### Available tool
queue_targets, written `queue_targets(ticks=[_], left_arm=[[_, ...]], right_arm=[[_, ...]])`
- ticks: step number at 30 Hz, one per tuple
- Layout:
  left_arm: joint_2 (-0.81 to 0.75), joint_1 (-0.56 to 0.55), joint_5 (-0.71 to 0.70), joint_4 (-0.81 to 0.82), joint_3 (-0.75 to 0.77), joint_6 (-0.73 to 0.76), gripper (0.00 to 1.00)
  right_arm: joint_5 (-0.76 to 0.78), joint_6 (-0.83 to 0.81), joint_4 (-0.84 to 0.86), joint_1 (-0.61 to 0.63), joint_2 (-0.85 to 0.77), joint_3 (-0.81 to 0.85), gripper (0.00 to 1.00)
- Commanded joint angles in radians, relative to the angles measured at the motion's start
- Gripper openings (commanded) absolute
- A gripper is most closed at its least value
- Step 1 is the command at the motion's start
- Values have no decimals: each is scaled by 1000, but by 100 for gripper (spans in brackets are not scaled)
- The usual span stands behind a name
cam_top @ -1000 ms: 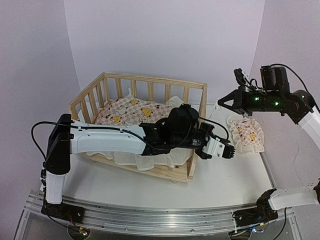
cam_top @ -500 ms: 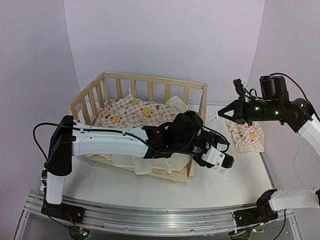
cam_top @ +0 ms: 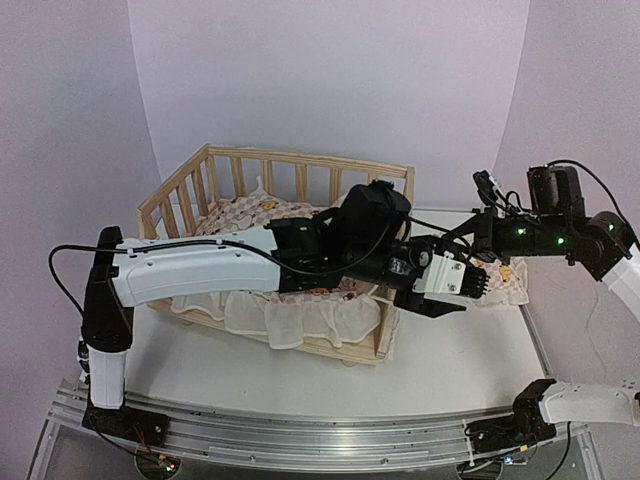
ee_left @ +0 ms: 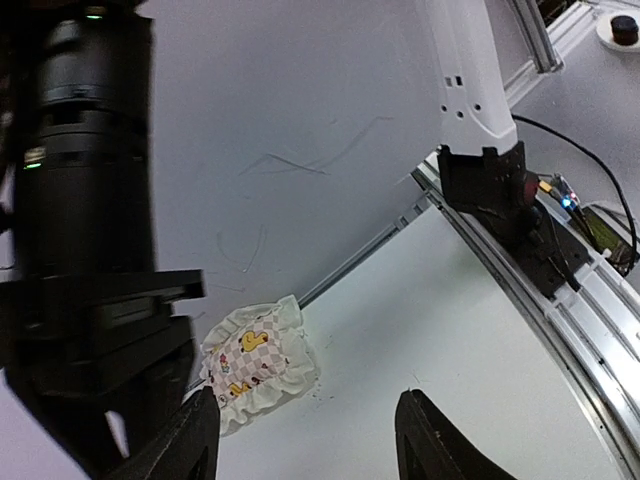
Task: Set up the pet bed
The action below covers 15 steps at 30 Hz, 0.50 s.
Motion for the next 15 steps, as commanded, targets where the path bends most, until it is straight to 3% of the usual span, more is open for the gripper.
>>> queue_targets(ticks=[1,8,12,15], left_arm=[[-138,12,-39,-10,17,-111,61],[-152,33,-88,-104,16,-129,69],[-173,37,-52,-174,-19,-95,67],[-217,29,-26,-190,-128,-39,66]], right_arm=[[-47,22,18,2,-60,-28,0],[-169,11,16,2,-113,-85,0],[-117,7,-8,2,-125,-128,0],[-110,9,-10,2,-105,-188,0]])
